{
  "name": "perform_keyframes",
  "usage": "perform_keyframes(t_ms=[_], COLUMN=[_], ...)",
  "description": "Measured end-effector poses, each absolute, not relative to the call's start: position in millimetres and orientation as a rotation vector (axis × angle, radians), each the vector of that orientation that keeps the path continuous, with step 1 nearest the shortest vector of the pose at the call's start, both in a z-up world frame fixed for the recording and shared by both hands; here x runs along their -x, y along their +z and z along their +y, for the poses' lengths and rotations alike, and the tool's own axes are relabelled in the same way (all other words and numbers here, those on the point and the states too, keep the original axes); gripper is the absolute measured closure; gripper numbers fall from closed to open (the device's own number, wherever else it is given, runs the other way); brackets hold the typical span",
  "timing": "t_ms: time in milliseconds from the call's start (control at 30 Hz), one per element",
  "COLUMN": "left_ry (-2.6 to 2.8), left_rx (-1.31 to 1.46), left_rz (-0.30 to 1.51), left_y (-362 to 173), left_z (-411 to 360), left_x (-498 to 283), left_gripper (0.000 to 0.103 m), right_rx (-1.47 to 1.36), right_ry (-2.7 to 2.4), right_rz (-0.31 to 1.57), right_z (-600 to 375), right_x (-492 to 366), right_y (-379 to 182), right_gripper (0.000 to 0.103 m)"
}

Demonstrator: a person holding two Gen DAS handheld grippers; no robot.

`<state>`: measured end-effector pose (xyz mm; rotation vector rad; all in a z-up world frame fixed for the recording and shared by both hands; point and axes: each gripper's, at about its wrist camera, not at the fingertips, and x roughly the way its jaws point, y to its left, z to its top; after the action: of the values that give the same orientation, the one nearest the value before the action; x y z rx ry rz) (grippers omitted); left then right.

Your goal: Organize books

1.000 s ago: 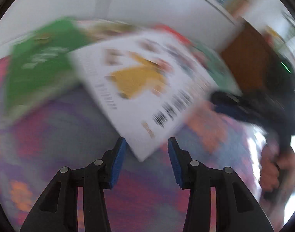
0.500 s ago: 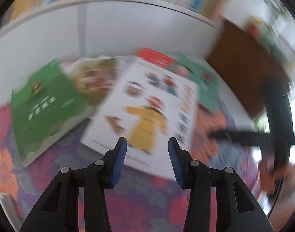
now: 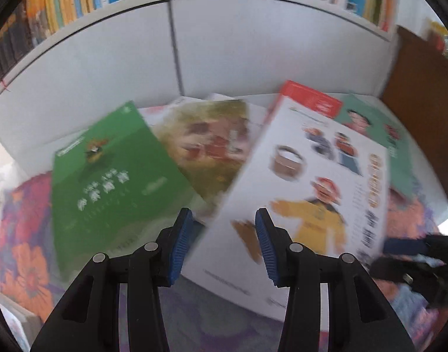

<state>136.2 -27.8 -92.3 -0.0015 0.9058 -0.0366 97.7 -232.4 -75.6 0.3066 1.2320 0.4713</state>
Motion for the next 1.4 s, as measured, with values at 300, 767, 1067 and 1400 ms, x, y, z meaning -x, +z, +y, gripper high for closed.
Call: perform_keyframes(t_ms=[300,767,1067,1400], left_ry=[-0.170,-0.304,-0.438,-0.473], left_rx=[0.055,0.254,0.486,0.537], left_rz=[1.019,1.123,1.084,0.972], left_y=[-101,-116,-134,-145], left_z=[-27,2,39,54], left_x=[-109,85,55,49], left_gripper=[0.059,0.059,0.068,0.083], right_rx=[-0.238,-0.202,-0.393,-0.460], right_ry=[0.492,0.770,0.844,0.816], right_rz=[1.188,1.352,1.311,1.129], right_z=[-219,-227,-244,-267], right_x=[-87,36,21,24], right_y=[-74,-80,-100,-120], right_gripper=[0.038,0.037,0.044,0.092])
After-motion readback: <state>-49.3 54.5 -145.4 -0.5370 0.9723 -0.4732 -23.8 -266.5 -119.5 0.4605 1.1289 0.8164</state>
